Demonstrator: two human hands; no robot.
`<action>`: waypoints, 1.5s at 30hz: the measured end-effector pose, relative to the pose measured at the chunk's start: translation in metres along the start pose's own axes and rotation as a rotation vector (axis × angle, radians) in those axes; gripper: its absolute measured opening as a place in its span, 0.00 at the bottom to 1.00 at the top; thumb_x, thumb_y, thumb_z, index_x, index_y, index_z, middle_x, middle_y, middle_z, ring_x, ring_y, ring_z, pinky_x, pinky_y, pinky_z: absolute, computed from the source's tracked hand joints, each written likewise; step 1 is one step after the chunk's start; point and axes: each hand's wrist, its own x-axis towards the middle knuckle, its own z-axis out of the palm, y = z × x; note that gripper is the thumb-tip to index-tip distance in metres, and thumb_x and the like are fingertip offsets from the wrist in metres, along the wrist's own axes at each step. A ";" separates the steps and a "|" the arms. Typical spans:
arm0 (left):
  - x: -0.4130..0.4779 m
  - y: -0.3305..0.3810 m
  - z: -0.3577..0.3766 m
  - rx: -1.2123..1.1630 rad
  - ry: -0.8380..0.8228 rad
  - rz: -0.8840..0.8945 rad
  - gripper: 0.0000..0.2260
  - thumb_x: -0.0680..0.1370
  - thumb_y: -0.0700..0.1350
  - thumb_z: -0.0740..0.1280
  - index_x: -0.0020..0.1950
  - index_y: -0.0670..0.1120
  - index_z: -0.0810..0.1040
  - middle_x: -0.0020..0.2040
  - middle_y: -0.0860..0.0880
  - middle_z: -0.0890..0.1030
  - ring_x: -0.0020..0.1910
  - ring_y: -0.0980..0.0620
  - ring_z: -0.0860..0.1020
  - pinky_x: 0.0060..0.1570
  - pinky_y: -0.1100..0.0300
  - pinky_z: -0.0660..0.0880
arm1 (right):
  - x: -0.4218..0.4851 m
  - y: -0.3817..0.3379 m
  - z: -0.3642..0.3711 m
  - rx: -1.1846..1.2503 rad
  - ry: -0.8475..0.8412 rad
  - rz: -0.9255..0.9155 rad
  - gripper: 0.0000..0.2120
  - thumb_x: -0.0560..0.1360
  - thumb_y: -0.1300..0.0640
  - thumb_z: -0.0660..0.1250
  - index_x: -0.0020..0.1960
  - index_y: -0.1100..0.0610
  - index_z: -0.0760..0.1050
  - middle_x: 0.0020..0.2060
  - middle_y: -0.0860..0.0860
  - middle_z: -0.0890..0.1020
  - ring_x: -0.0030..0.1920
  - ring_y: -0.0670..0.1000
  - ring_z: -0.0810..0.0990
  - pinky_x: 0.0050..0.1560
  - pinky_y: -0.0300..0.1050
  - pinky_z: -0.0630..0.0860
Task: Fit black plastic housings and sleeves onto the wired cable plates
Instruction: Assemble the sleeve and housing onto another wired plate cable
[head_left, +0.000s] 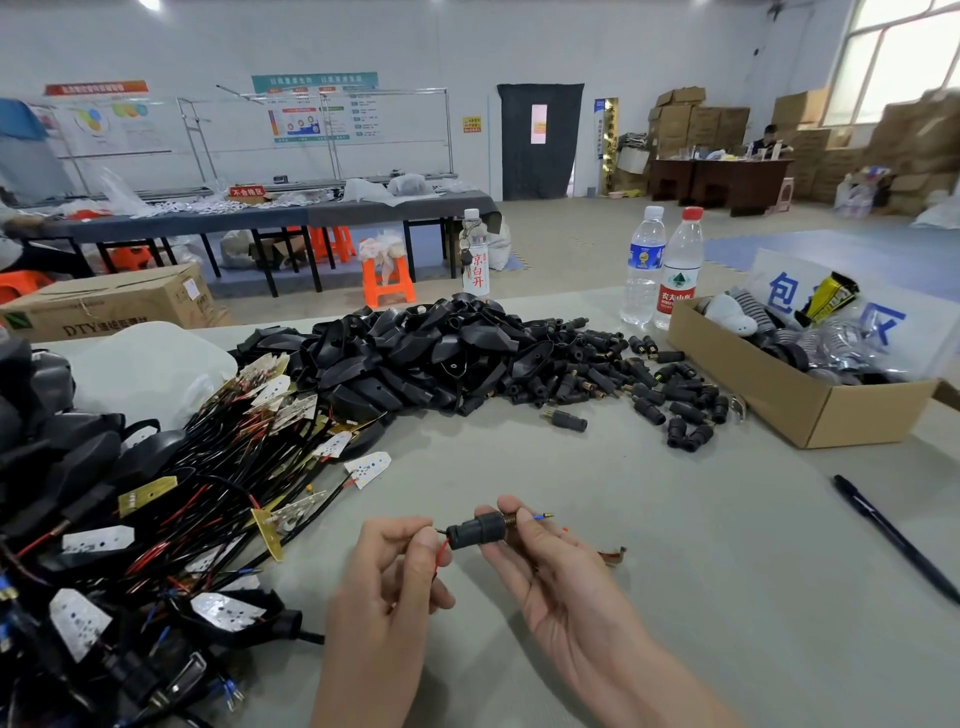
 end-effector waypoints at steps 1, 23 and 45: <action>0.000 -0.001 0.000 0.010 -0.009 -0.005 0.02 0.76 0.53 0.66 0.46 0.59 0.78 0.39 0.49 0.83 0.30 0.49 0.80 0.34 0.61 0.78 | 0.000 0.000 0.000 0.003 0.002 0.005 0.09 0.78 0.66 0.63 0.53 0.70 0.79 0.51 0.66 0.84 0.45 0.57 0.87 0.41 0.45 0.84; 0.001 -0.009 -0.005 0.214 -0.019 0.091 0.10 0.71 0.62 0.64 0.52 0.68 0.76 0.39 0.57 0.84 0.37 0.55 0.80 0.37 0.71 0.72 | 0.006 0.002 -0.004 0.026 0.043 -0.058 0.14 0.76 0.61 0.66 0.55 0.71 0.79 0.51 0.66 0.83 0.49 0.60 0.86 0.37 0.43 0.83; -0.008 -0.008 -0.005 0.540 -0.078 0.206 0.10 0.75 0.51 0.70 0.51 0.66 0.76 0.42 0.63 0.80 0.38 0.61 0.77 0.39 0.63 0.75 | 0.006 -0.006 -0.010 -0.223 0.043 -0.205 0.10 0.79 0.57 0.64 0.55 0.62 0.77 0.50 0.57 0.86 0.46 0.52 0.87 0.42 0.38 0.82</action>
